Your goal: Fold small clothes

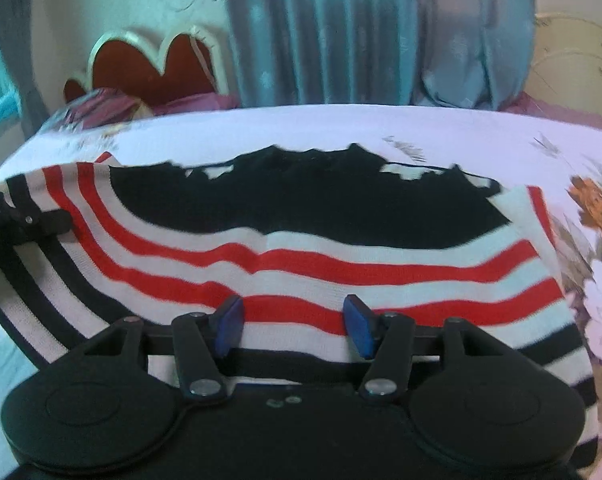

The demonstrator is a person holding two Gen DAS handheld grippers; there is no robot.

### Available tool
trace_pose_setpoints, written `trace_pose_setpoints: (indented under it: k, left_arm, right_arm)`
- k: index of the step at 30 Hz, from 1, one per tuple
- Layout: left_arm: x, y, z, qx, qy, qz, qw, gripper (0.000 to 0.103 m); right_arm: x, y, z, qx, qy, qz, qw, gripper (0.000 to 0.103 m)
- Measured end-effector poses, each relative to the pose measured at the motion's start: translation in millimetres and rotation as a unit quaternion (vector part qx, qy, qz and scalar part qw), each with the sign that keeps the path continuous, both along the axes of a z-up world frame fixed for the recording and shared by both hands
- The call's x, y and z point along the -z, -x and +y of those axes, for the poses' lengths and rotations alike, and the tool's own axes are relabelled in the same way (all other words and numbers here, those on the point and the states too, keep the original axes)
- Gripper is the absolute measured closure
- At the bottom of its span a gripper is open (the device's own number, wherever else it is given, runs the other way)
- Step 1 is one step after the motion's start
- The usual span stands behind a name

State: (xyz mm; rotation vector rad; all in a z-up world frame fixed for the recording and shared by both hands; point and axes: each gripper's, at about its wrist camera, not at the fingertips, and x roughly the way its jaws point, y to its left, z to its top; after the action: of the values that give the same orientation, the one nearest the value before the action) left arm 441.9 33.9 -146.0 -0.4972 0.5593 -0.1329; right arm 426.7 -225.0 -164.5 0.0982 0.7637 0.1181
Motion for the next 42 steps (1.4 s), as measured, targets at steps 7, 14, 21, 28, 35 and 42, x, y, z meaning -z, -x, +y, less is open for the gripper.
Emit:
trace_pose_setpoints:
  k: [7, 14, 21, 28, 35, 42]
  left_arm:
    - [-43, -11, -81, 0.13, -0.075, -0.061, 0.9867, 0.087]
    - [-17, -2, -178, 0.261, -0.153, -0.038, 0.9524, 0.086]
    - [-2, 37, -197, 0.314, -0.241, -0.052, 0.9168, 0.017]
    - [-33, 69, -157, 0.315, -0.198, -0.053, 0.9267, 0.016]
    - [-63, 54, -69, 0.203, -0.15, -0.048, 0.9665, 0.015]
    - [-45, 16, -44, 0.138, -0.148, -0.006, 0.9793, 0.015]
  right_arm:
    - [-16, 18, -53, 0.067, -0.043, -0.013, 0.997, 0.049]
    - [-25, 54, -123, 0.153, -0.061, -0.024, 0.986, 0.049]
    - [-30, 75, -162, 0.181, -0.104, -0.028, 0.977, 0.047]
    - [-36, 51, -150, 0.121, -0.169, -0.013, 0.978, 0.038]
    - [-7, 13, -136, 0.1, -0.247, 0.06, 0.962, 0.032]
    - [1, -9, -122, 0.092, -0.24, 0.071, 0.964, 0.066]
